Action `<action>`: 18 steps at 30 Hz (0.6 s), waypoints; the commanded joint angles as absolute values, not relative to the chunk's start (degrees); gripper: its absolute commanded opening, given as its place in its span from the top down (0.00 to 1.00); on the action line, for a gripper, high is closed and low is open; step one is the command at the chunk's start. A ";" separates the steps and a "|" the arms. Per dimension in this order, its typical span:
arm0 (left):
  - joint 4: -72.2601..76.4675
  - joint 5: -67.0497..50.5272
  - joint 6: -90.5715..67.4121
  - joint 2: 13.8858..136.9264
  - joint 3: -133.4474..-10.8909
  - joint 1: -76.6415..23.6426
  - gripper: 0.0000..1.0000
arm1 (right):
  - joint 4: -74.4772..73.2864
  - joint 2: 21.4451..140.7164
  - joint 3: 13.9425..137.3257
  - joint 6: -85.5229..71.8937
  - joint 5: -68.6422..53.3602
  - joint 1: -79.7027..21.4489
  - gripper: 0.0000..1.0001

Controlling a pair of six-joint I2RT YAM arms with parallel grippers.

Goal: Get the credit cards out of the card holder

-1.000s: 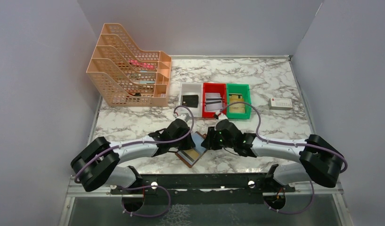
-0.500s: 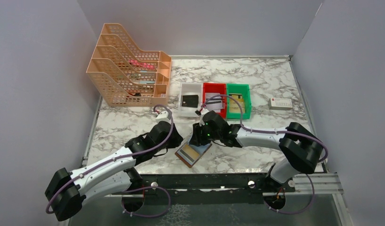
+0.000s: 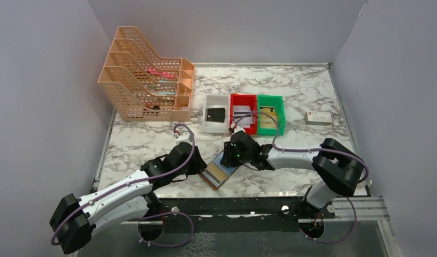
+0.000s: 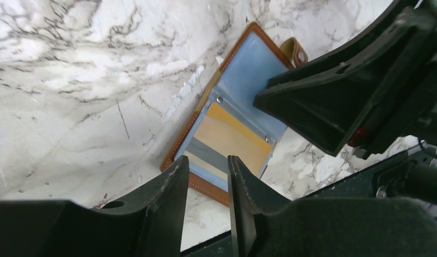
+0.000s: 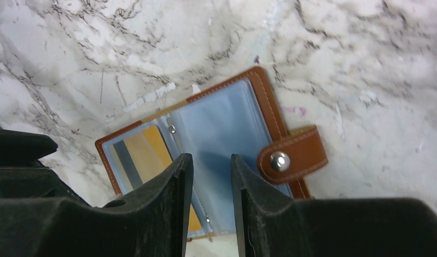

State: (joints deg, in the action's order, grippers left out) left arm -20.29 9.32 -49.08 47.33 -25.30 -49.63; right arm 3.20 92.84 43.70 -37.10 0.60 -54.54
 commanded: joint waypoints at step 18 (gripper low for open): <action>-15.82 -1.56 -52.37 55.54 -22.35 -49.68 0.53 | 5.58 84.03 28.21 -50.09 2.25 -54.93 0.64</action>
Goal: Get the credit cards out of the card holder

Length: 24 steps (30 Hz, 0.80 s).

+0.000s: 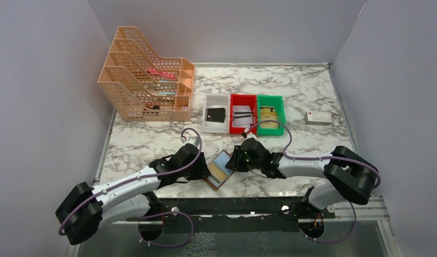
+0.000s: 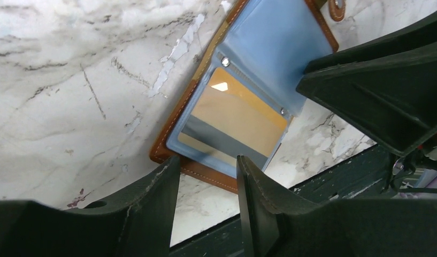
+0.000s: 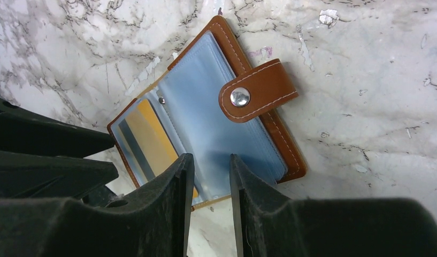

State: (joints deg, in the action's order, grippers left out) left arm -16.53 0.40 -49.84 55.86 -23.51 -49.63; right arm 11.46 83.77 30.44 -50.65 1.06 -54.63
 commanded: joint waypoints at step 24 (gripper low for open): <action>-10.13 3.46 -52.06 61.38 -23.84 -49.79 0.71 | 10.12 82.84 33.08 -37.93 -10.24 -54.93 0.64</action>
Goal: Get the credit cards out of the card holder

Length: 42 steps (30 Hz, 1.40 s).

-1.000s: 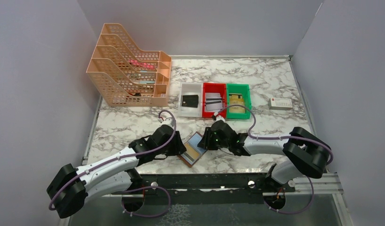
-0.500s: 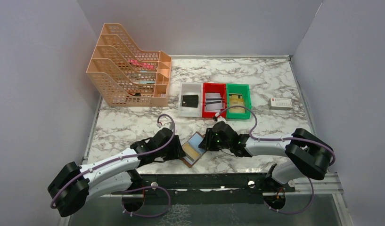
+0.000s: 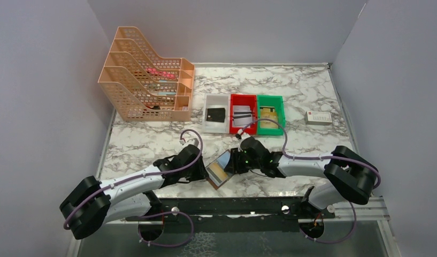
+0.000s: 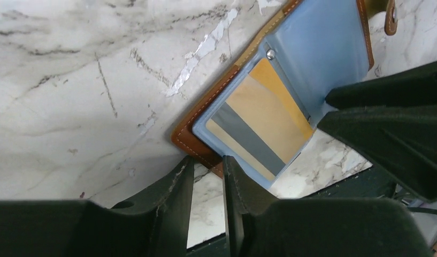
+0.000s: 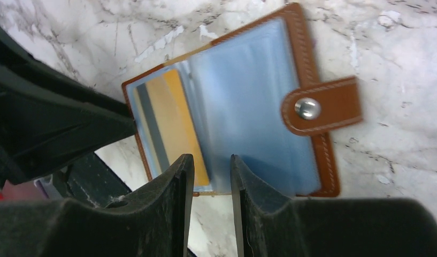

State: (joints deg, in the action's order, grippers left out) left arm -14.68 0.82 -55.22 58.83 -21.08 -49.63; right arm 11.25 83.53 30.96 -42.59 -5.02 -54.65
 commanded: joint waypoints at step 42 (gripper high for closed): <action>-5.25 -5.14 -47.11 70.13 -27.85 -49.92 0.56 | 19.77 83.64 27.19 -50.32 -10.53 -54.87 0.94</action>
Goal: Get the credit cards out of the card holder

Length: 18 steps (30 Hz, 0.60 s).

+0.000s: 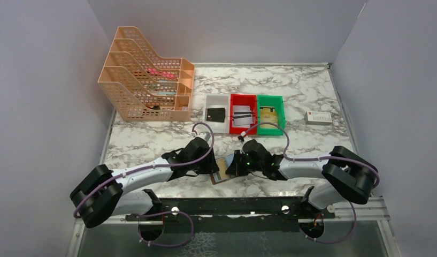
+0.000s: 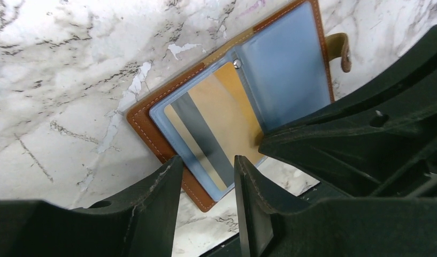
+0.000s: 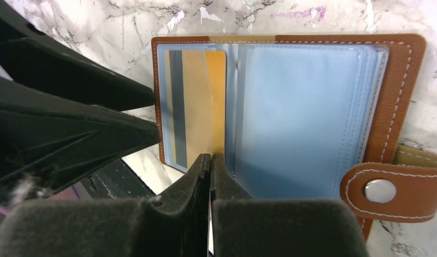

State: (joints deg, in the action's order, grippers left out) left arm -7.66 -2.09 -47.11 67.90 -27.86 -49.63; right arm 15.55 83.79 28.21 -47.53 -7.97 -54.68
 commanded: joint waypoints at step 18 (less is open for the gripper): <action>-6.75 -4.13 -45.29 70.57 -27.34 -50.01 0.73 | 5.96 81.91 33.45 -41.72 -0.05 -54.67 0.69</action>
